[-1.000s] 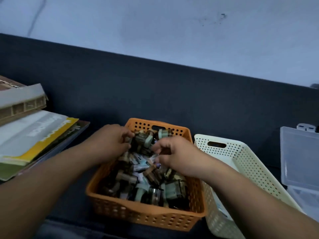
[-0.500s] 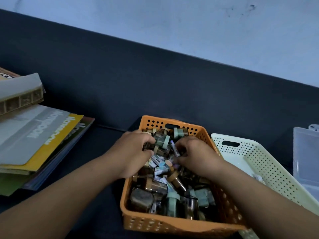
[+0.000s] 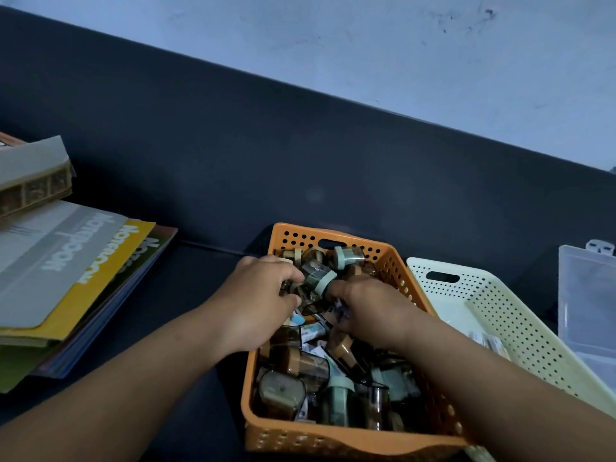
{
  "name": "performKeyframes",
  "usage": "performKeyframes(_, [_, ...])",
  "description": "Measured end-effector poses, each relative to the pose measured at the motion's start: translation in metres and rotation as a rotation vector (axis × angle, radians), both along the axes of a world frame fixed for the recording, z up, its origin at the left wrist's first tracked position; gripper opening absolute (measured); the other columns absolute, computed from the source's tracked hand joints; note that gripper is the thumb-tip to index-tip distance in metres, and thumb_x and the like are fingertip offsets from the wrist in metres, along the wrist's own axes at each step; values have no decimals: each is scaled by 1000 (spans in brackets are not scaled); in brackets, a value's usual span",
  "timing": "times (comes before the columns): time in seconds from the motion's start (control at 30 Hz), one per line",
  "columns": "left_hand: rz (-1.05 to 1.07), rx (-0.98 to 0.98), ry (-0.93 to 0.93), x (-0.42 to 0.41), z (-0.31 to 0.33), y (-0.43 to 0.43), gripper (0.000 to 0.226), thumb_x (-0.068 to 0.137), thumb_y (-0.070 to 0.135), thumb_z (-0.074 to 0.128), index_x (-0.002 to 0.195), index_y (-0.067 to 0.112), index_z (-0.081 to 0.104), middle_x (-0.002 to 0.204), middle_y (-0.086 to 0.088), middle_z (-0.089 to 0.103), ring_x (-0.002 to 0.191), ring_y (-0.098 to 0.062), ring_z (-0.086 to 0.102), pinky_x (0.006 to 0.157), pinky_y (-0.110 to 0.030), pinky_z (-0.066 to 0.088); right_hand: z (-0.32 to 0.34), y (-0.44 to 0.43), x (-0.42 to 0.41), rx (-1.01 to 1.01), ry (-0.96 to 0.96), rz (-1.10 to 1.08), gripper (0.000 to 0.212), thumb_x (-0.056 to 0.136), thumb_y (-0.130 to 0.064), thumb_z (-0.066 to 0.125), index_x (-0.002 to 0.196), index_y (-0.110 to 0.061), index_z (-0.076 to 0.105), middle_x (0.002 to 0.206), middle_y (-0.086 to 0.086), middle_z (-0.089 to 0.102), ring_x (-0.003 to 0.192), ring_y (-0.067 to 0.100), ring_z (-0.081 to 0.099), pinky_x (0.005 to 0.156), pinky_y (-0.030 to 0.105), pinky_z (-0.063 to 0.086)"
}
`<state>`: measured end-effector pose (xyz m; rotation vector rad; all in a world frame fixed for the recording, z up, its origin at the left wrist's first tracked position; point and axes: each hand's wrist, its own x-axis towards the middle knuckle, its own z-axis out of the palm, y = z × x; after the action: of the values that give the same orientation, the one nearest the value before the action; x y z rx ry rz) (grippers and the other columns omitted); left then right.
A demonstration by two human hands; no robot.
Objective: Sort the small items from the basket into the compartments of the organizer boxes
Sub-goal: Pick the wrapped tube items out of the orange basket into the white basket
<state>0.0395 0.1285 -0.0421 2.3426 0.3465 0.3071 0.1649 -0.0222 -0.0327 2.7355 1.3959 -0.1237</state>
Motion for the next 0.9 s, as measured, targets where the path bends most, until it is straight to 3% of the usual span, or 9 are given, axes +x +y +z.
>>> performKeyframes(0.07, [1, 4, 0, 0, 0, 0, 33, 93, 30, 57, 126, 35, 55, 141, 10, 37, 130, -7, 27, 99, -21, 22, -1, 2, 1, -13, -14, 14, 49, 85, -24, 68, 130, -29, 50, 113, 5, 58, 102, 25, 57, 83, 34, 51])
performKeyframes(0.2, [-1, 5, -5, -1, 2, -1, 34, 94, 29, 56, 127, 33, 54, 141, 12, 39, 132, -7, 26, 103, -24, 22, 1, 0, 2, 44, 14, 21, 25, 90, -30, 63, 114, -28, 59, 102, -2, 62, 93, 19, 60, 78, 31, 51])
performKeyframes(0.3, [4, -13, 8, -3, 2, 0, 33, 94, 29, 56, 127, 34, 54, 141, 11, 38, 132, -8, 28, 106, -27, 24, 6, -11, 4, 221, 162, -41, 5, 94, -29, 58, 97, -32, 60, 81, -11, 65, 69, 2, 63, 60, 19, 49])
performKeyframes(0.37, [6, -18, 12, -3, 3, -1, 33, 95, 29, 55, 127, 33, 53, 141, 11, 38, 132, -9, 28, 105, -27, 25, 13, -19, 4, 360, 194, -78, 9, 95, -23, 56, 94, -31, 59, 75, -11, 63, 56, -4, 56, 50, 13, 39])
performKeyframes(0.6, [15, -17, 4, -3, 6, -2, 43, 94, 28, 56, 136, 32, 46, 144, 13, 33, 132, -8, 29, 103, -25, 28, 42, -70, 12, 847, 202, -269, 9, 93, -18, 59, 88, -24, 63, 74, 6, 68, 63, 30, 61, 62, 42, 54])
performKeyframes(0.7, [42, -16, -5, -2, 5, -3, 61, 95, 29, 55, 149, 27, 27, 155, 14, 14, 141, -9, 19, 109, -24, 20, 42, -96, 25, 844, 111, -413, 5, 95, -22, 55, 93, -23, 60, 79, 5, 69, 76, 31, 66, 71, 50, 56])
performKeyframes(0.77, [51, -32, 36, -1, 4, -2, 69, 96, 33, 53, 153, 24, 13, 159, 13, 3, 145, -10, 9, 113, -27, 13, 37, -107, 31, 777, 68, -503, 6, 96, -26, 53, 93, -28, 58, 81, 4, 68, 77, 31, 66, 68, 46, 54])
performKeyframes(0.83, [34, -99, 84, 0, 2, 0, 72, 96, 35, 50, 153, 24, 7, 160, 8, 8, 145, -12, 12, 118, -32, 14, 31, -112, 33, 672, 69, -581, 9, 97, -30, 51, 99, -31, 60, 87, 2, 69, 77, 28, 65, 66, 38, 50])
performKeyframes(0.9, [17, -179, 107, 1, 2, 1, 73, 97, 34, 50, 153, 25, 5, 159, 7, 14, 144, -13, 18, 118, -36, 19, 26, -110, 33, 549, 40, -609, 25, 96, -31, 52, 121, -28, 58, 110, 3, 69, 94, 25, 64, 78, 36, 48])
